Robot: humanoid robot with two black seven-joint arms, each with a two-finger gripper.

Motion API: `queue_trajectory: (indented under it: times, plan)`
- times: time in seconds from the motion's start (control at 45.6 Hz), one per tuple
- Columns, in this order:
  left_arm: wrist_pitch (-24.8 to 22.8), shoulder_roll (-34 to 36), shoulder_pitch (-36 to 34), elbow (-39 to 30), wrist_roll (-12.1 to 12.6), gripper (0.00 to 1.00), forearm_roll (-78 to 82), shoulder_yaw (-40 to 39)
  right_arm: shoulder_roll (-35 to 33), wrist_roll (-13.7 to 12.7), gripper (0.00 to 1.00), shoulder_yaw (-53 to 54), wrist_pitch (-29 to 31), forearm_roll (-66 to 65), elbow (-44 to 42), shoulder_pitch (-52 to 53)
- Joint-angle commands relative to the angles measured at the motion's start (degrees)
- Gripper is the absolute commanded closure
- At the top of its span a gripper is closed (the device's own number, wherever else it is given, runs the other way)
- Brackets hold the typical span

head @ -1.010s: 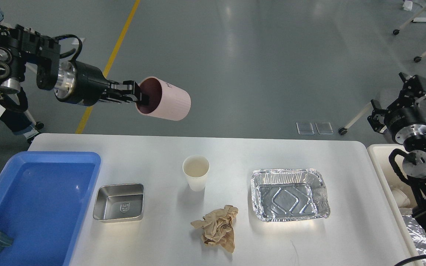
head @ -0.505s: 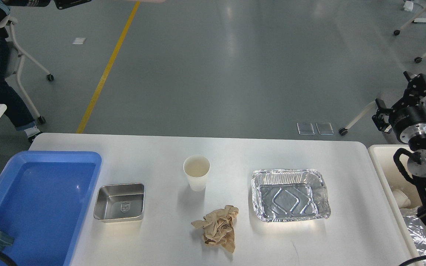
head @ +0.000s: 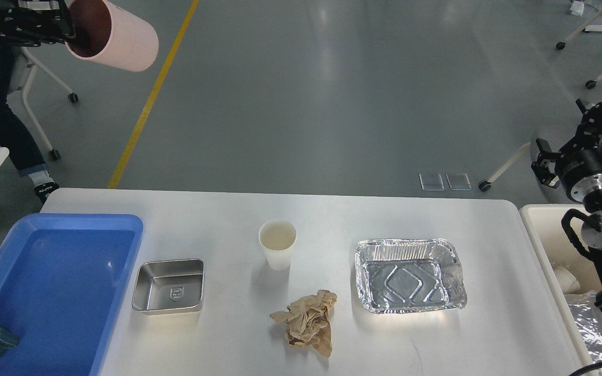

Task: Tidy desktop
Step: 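Lift the pink mug high with the left gripper, then lower the pink mug into the blue bin with the left gripper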

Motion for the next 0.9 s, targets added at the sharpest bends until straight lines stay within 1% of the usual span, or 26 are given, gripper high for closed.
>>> queue_trajectory:
  times: [0.0, 0.066, 0.154, 0.285, 0.307, 0.483, 0.637, 0.878]
  plan:
    - [0.00, 5.87, 0.94, -3.73, 0.29, 1.00, 0.34, 3.01, 0.01, 0.00, 0.00, -0.32, 0.00, 0.00, -0.26, 0.47]
    - [0.00, 9.83, 2.08, -6.27, 0.29, 1.00, 0.43, 6.35, 0.01, 0.00, 0.00, -0.41, 0.00, 0.00, -0.17, 0.47]
    - [0.00, 14.84, 3.84, -11.45, 0.29, 1.00, 0.43, 10.13, 0.01, 0.00, 0.00, -0.41, 0.00, 0.00, -0.17, 0.47]
    - [0.00, 18.54, 8.23, -17.26, 0.29, 1.00, 0.52, 12.42, 0.01, -0.09, 0.00, -0.41, 0.00, 0.00, -0.17, 0.64]
    - [0.00, 18.89, 10.33, -18.31, 0.38, 1.00, 0.78, 12.69, 0.01, -0.09, 0.00, -0.41, 0.00, 0.00, -0.17, 0.73]
    - [0.00, 17.14, 16.58, -19.11, 0.38, 1.00, 2.45, 12.60, 0.01, -0.09, 0.00, -0.49, 0.00, 0.00, -0.17, 0.91]
    - [0.00, 15.47, 23.17, -20.78, 0.29, 1.00, 7.28, 12.51, -0.08, -0.09, 0.00, -0.49, 0.00, 0.00, -0.26, 0.82]
    - [0.00, 13.71, 30.29, -20.87, 0.38, 1.00, 11.15, 12.60, -0.08, -0.09, 0.00, -0.49, 0.00, 0.00, -0.35, 0.73]
